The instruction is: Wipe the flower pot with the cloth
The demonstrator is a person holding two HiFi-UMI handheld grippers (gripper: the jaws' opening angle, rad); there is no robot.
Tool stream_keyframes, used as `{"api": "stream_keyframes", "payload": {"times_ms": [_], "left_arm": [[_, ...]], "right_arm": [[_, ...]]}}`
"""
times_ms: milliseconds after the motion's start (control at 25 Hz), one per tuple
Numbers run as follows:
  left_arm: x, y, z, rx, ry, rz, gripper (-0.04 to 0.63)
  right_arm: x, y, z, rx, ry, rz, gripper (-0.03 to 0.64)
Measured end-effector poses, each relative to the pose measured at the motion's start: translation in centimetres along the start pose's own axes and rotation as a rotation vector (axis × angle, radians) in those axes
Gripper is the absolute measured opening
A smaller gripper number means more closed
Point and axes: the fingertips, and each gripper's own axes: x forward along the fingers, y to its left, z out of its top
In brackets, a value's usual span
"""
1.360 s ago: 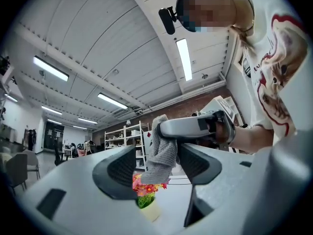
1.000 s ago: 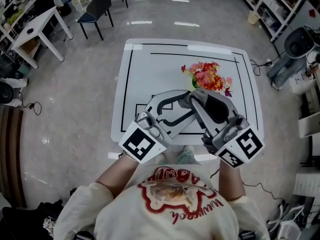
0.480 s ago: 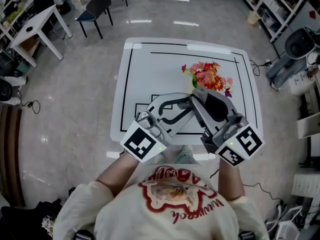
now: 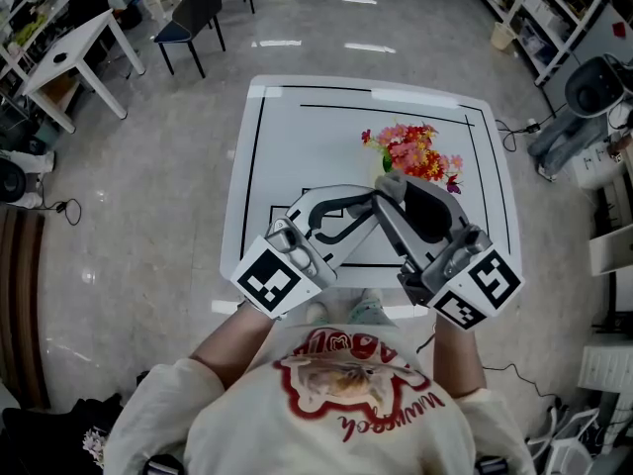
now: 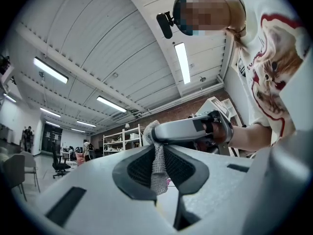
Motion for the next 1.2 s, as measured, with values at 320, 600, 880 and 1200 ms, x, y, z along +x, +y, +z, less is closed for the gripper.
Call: {"api": "stream_keyframes", "payload": {"times_ms": [320,600,880,1200], "left_arm": [[-0.9,2.2,-1.1,-0.069,0.006,0.098,0.055],[-0.6,3.5,-1.7,-0.081,-0.002,0.119,0.055],[0.1,5.8,-2.9,-0.069,0.014,0.148,0.055],[2.2,10.7,-4.2,-0.015,0.038,0.190,0.055]], "right_arm": [[-1.2,-0.8,0.1,0.026,-0.035,-0.054,0.094],[-2.9,-2.0,-0.2,0.015,-0.043,-0.099,0.037],[-4.7,-5.8,-0.5,0.027,-0.064,-0.163,0.000],[-5.3,-11.9,-0.2,0.081,-0.085,-0.171,0.000]]}}
